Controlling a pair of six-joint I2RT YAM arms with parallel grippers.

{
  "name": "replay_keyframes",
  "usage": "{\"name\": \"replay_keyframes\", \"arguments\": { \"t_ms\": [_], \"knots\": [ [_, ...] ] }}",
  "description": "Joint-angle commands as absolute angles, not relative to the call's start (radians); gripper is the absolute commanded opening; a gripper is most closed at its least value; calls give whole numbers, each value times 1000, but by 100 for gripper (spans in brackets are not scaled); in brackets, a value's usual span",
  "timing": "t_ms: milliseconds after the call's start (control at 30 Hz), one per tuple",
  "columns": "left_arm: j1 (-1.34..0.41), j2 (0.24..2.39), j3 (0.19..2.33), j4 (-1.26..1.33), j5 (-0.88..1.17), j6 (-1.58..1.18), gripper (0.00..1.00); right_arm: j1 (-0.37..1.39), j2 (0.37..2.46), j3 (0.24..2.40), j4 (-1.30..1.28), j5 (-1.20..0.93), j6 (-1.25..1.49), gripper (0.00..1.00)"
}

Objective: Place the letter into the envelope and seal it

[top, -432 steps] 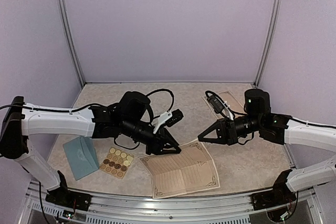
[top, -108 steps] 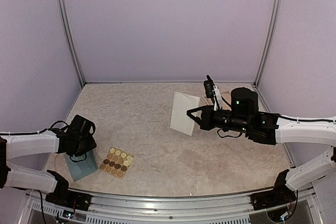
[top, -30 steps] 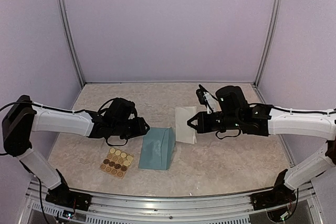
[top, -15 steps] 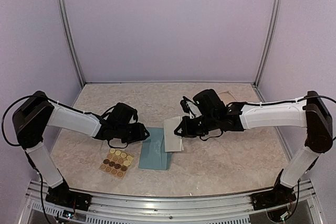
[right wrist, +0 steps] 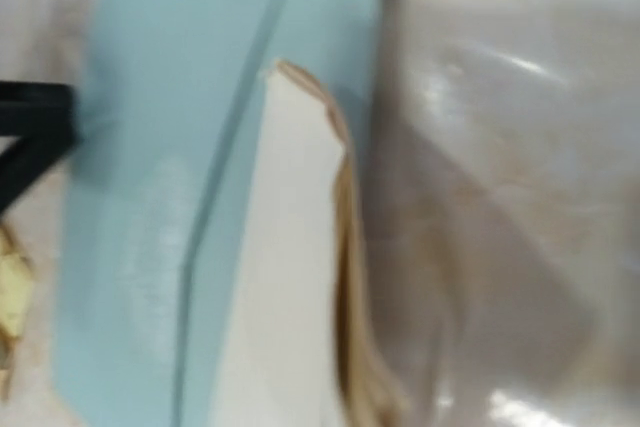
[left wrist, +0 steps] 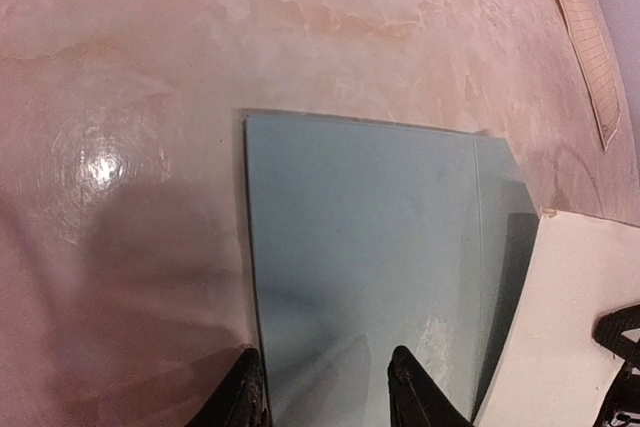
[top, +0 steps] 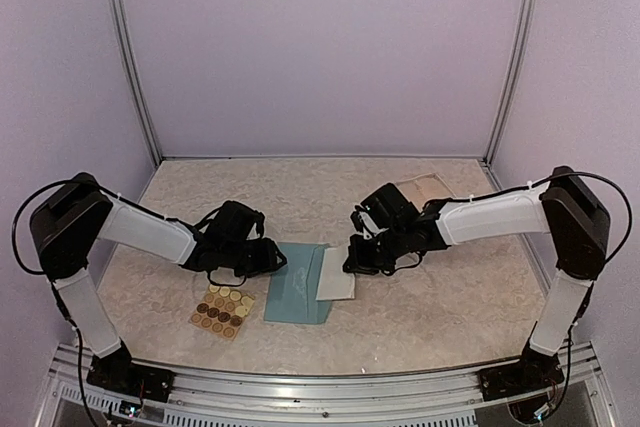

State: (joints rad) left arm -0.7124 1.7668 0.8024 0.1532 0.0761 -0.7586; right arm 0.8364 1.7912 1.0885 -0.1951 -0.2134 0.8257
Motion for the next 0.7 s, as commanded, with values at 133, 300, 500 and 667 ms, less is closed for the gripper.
{"name": "replay_keyframes", "arguments": {
  "t_ms": [133,300,500,667],
  "knots": [
    [-734,1796,775,147,65,-769,39,820,1872,1143,-270,-187,809,0],
    [-745,1802,776,144,63,-769,38,821,1913,1177,-271,-209,802,0],
    [-752,1809,776,146,68,-770,38,820,1955,1209,-272,-220,799,0],
    [-756,1804,776,144,69,-770,38,821,1976,1234,-276,-224,795,0]
  ]
}}
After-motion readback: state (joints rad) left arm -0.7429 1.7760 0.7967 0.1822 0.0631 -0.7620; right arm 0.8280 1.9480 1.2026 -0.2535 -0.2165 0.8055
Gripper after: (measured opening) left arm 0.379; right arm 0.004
